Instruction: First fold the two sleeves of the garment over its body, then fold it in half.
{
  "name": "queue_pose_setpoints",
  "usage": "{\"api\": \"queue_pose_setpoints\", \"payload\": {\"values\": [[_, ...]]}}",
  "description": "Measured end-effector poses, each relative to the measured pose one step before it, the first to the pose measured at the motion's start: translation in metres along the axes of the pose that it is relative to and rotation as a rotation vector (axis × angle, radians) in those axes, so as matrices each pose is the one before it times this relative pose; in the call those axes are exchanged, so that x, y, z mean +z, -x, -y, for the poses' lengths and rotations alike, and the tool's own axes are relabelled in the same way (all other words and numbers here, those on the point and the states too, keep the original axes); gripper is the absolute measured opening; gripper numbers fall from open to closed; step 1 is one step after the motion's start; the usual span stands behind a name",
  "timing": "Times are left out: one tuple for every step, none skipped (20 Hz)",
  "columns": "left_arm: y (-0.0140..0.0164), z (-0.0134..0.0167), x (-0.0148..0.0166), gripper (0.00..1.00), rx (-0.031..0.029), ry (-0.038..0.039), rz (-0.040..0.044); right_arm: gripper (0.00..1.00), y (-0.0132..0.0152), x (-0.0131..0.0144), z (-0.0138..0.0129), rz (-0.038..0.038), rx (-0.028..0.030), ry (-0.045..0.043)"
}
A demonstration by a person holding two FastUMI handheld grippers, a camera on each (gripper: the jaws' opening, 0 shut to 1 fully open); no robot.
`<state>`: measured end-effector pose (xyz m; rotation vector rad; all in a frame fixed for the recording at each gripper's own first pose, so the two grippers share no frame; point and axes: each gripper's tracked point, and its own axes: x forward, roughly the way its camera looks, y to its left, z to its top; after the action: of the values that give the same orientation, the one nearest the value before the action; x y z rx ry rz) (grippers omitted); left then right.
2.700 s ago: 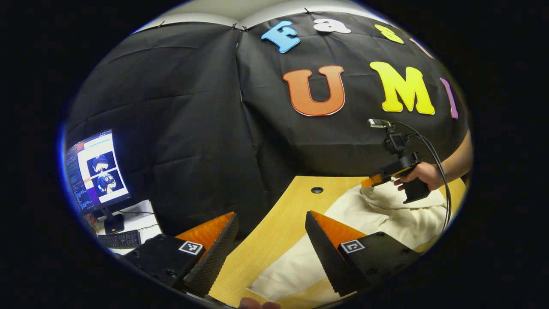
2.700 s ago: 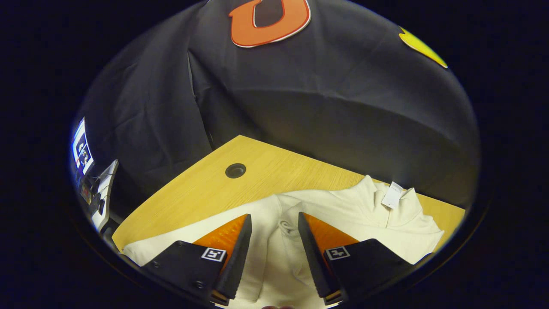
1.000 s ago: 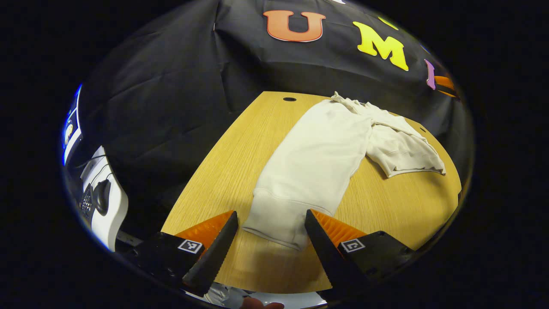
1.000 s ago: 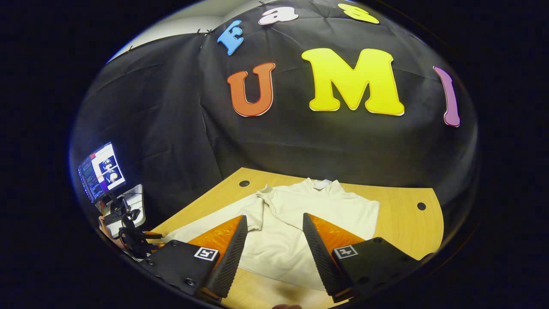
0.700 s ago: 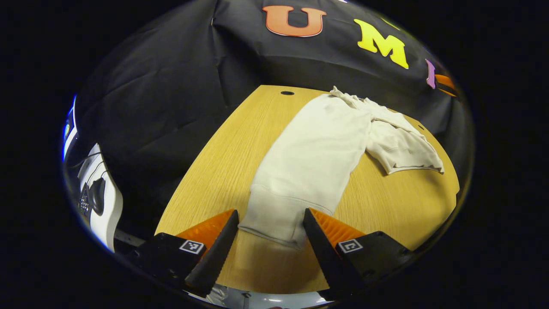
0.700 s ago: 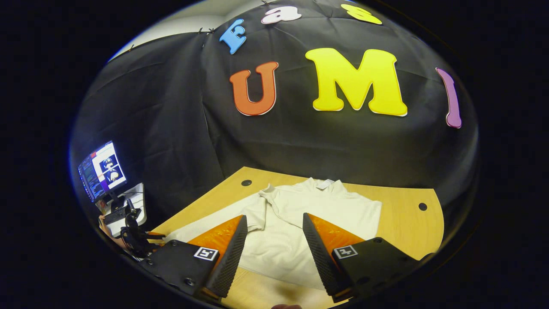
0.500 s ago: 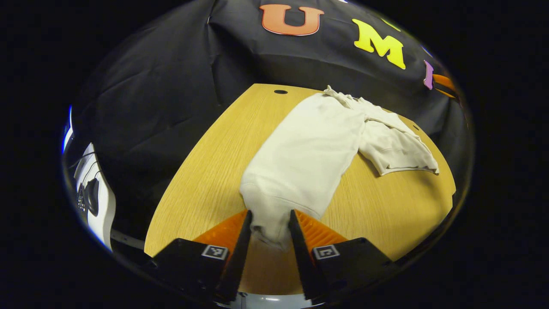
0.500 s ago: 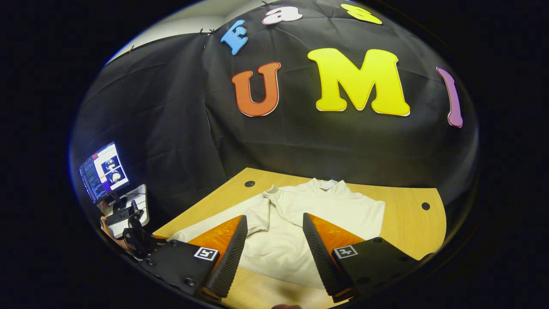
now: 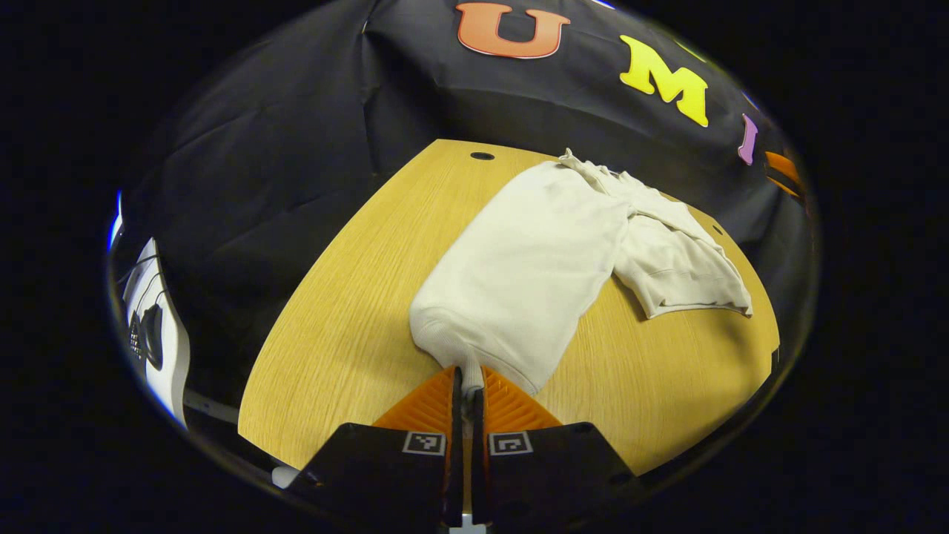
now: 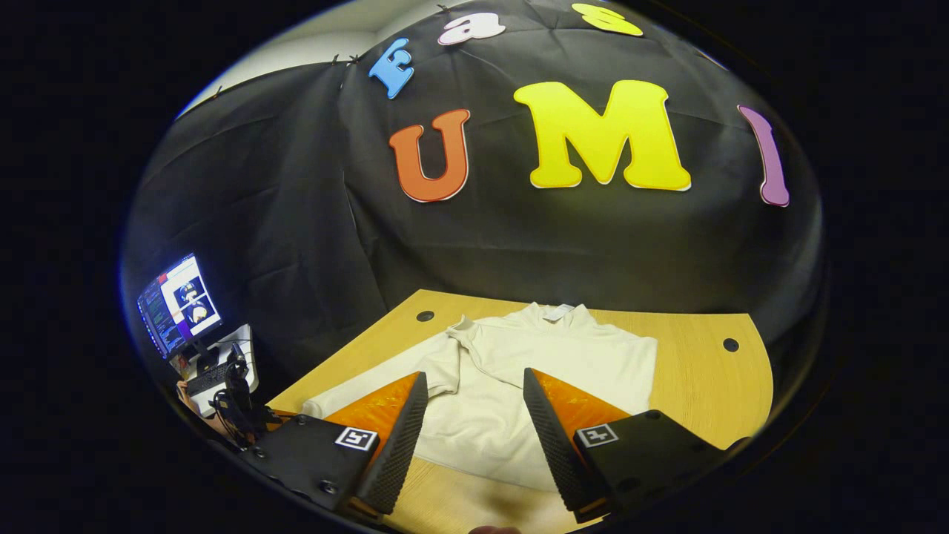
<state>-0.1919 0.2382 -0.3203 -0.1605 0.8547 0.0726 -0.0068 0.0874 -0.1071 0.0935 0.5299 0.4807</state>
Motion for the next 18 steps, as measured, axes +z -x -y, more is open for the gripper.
{"api": "queue_pose_setpoints", "payload": {"values": [[0.00072,0.00454,0.00531,0.06,-0.00606,-0.00953,0.00435,0.82,0.00072,0.00085,0.00236,0.00292,-0.00074,-0.00611],[0.00223,0.00458,0.00911,0.06,-0.01067,-0.00173,0.01746,0.82,0.00165,0.00068,0.00164,0.00453,-0.00111,-0.00683],[0.00274,0.00621,0.01180,0.05,-0.01631,0.00389,0.02311,0.82,0.00142,0.00116,0.00253,0.00468,-0.00172,-0.00481],[0.00209,0.00644,0.01320,0.04,-0.01293,0.00240,0.02546,0.82,0.00203,0.00028,0.00356,0.00369,-0.00396,-0.00307],[-0.00093,0.00504,0.01210,0.04,-0.01003,-0.00119,0.02070,0.82,0.00264,0.00086,0.00372,0.00349,-0.00355,-0.00450],[-0.00075,0.00461,0.01249,0.04,-0.00802,-0.00138,0.01698,0.82,0.00245,-0.00016,0.00523,0.00150,-0.00618,-0.00799],[-0.00071,0.00279,0.01331,0.04,-0.00756,-0.00013,0.01560,0.82,0.00327,-0.00037,0.00468,0.00039,-0.00469,-0.00981],[-0.00070,0.00421,0.01453,0.04,-0.00540,-0.00245,0.01569,0.80,0.00197,0.00126,0.00526,0.00659,-0.00440,-0.01175],[-0.00170,0.00321,0.01508,0.04,-0.00508,-0.00624,0.01947,0.82,0.00278,0.00165,0.00537,0.00714,-0.00704,-0.01052],[-0.00298,0.00356,0.01737,0.03,-0.00124,-0.01092,0.02518,0.82,0.00469,0.00093,0.00584,0.00831,-0.00606,-0.01131],[-0.00636,0.00382,0.02029,0.03,0.00082,-0.01472,0.02435,0.80,0.00354,0.00197,0.00568,0.00636,-0.00703,-0.01157],[-0.00438,0.00178,0.01772,0.03,0.00124,-0.02061,0.01850,0.82,0.00421,0.00097,0.00626,0.00310,-0.00562,-0.01489],[-0.00474,0.00204,0.01893,0.03,-0.00490,-0.02555,0.02291,0.80,0.00497,0.00264,0.00537,0.00550,-0.00130,-0.01290],[-0.00748,0.00428,0.01926,0.03,-0.00670,-0.02571,0.02294,0.80,0.00462,0.00136,0.00497,0.00436,-0.00136,-0.01039],[-0.00743,0.00265,0.01918,0.03,-0.00591,-0.02352,0.01930,0.80,0.00488,0.00222,0.00611,0.00636,-0.00332,-0.00804],[-0.00841,0.00251,0.01864,0.10,-0.00536,-0.02040,0.01958,0.80,0.00389,0.00165,0.00723,0.00721,-0.00809,-0.00606],[-0.00719,0.00477,0.01918,0.03,-0.01522,-0.01602,0.01832,0.82,0.00395,0.00113,0.00703,0.00674,-0.00929,-0.00815],[-0.00922,0.00830,0.01917,0.03,-0.02451,-0.02244,0.01524,0.82,0.00426,0.00068,0.00688,0.00471,-0.01168,-0.00611]]}}
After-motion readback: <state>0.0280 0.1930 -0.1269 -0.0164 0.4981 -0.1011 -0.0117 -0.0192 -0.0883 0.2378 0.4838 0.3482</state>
